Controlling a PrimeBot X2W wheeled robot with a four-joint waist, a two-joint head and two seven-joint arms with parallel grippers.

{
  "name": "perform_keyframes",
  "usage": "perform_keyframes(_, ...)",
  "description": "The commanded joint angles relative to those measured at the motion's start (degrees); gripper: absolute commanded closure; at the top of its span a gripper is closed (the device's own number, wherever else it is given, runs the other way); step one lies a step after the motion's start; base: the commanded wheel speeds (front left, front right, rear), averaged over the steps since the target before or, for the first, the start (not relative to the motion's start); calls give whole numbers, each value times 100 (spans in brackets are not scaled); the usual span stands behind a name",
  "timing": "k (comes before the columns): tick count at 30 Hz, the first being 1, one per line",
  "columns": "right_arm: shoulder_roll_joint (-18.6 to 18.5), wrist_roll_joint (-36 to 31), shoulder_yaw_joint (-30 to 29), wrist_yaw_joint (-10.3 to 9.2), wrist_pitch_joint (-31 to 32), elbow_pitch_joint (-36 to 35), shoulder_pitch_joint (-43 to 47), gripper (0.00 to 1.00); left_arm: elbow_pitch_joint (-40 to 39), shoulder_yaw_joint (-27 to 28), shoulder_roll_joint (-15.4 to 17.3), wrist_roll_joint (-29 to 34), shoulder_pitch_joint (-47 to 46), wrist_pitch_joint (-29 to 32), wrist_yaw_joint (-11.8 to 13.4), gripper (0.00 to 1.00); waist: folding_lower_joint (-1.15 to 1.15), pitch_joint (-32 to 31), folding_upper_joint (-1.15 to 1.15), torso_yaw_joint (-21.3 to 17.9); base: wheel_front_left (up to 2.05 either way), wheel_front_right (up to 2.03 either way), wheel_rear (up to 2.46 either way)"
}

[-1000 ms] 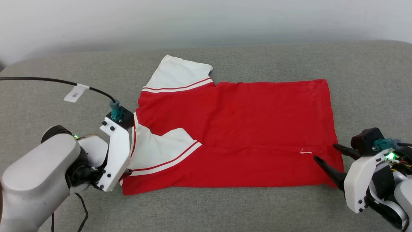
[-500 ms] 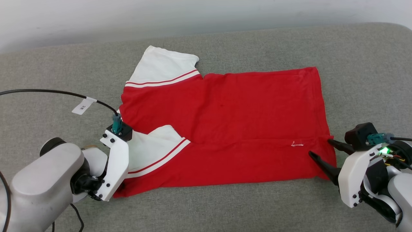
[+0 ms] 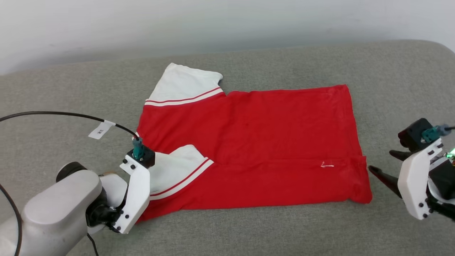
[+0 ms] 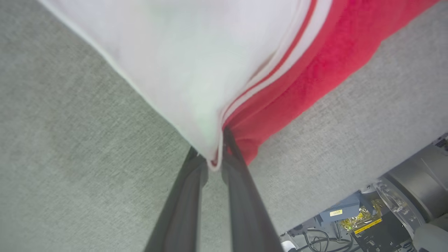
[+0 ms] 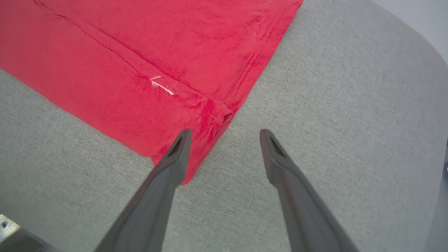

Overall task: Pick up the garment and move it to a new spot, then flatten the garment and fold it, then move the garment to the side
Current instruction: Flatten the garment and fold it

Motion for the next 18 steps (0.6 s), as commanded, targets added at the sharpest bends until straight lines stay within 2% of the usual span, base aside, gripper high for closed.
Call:
perform_keyframes(1, -98, 115, 75, -2, 241, -94, -112, 0, -45, -66, 24, -55, 90, -31, -4, 100, 0, -47, 0, 49, 0, 0, 0)
perform_keyframes(4, -371, 388, 221, -2, 925, -273, -303, 0, -176, -142, 61, -117, -19, -84, -7, 100, 0, -56, 0, 97, 0, 0, 0)
perform_keyframes(9, -594, 607, 501, -2, 1834, -347, -564, 0, -354, -243, 89, -183, -209, -144, -8, 100, 0, 35, 0, 205, 0, 0, 0)
perform_keyframes(12, -528, 651, 569, -2, 2132, -194, -685, 0, -427, -306, 121, -189, -338, -185, -7, 100, 0, 136, 0, 263, 0, 0, 0)
perform_keyframes(18, -67, 680, 517, -2, 2214, 403, -661, 0, -483, -401, 121, -172, -582, -285, -5, 100, 0, 391, 0, 392, 0, 0, 0)
